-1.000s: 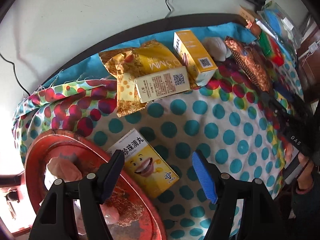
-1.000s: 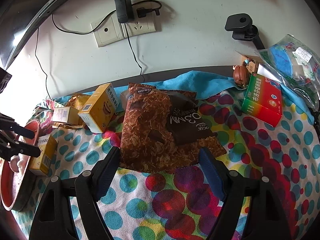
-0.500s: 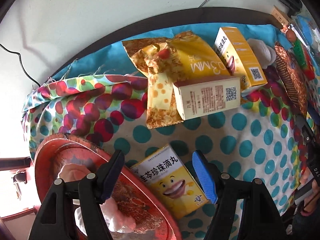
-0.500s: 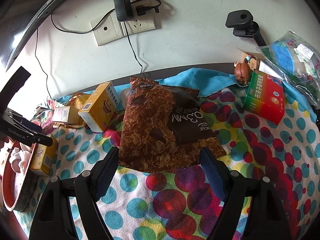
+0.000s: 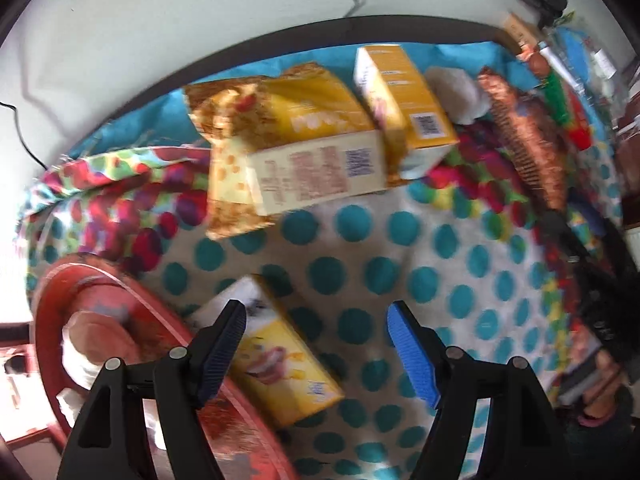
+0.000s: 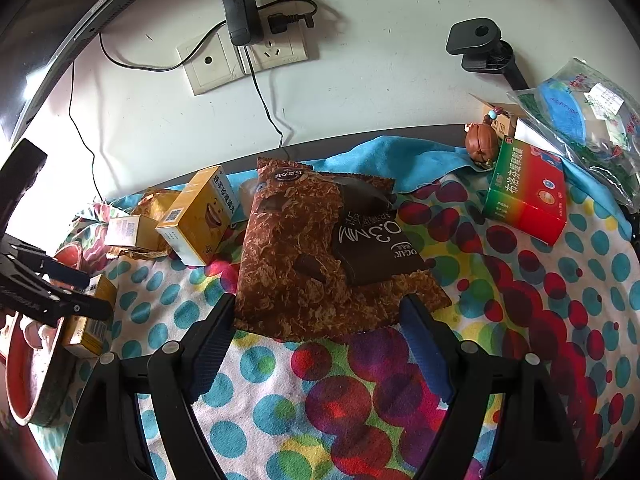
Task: Organize objects
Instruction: 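Grasp the yellow medicine box with the cartoon face using the left gripper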
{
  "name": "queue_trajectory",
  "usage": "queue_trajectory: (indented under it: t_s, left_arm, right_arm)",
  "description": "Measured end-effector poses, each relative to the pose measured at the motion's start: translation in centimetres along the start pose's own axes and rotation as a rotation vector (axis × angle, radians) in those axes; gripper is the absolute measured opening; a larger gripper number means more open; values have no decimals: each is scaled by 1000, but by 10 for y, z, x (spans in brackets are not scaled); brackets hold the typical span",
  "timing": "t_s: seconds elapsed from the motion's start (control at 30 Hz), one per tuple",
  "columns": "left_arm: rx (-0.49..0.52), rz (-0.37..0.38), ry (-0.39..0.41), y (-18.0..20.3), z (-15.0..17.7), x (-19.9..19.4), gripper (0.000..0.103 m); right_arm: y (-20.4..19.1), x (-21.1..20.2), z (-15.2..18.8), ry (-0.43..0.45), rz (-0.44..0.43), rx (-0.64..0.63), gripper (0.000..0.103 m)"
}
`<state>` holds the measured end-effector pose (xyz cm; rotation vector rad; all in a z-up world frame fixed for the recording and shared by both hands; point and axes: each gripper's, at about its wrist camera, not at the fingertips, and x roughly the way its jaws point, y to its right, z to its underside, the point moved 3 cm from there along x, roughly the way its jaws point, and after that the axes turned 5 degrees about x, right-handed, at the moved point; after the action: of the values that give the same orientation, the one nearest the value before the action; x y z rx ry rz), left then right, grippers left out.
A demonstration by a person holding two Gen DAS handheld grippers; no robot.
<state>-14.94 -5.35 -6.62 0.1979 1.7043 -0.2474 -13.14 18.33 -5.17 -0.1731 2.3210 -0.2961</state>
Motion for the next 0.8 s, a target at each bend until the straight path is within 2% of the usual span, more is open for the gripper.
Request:
queue_trajectory:
  t_s: [0.13, 0.23, 0.4, 0.47, 0.57, 0.63, 0.73, 0.8]
  left_arm:
    - [-54, -20, -5, -27, 1, 6, 75]
    - [-89, 31, -11, -36, 1, 9, 76]
    - [-52, -35, -45, -28, 8, 16, 76]
    - [-55, 0, -48, -23, 14, 15, 76]
    - [-124, 179, -111, -17, 30, 22, 76]
    - [-100, 165, -80, -10, 38, 18, 76]
    - [-93, 175, -75, -5, 52, 15, 76]
    - [-100, 151, -63, -3, 66, 11, 76]
  right_arm:
    - [0, 1, 1, -5, -4, 6, 81]
    - [0, 1, 2, -5, -5, 12, 81]
    - [1, 2, 2, -1, -3, 20, 81]
    - [2, 2, 2, -2, -5, 24, 81]
    - [2, 2, 2, -3, -5, 30, 81]
    - [3, 2, 2, -4, -4, 31, 81]
    - [3, 2, 2, -5, -2, 33, 82]
    - [3, 3, 2, -8, 1, 35, 82]
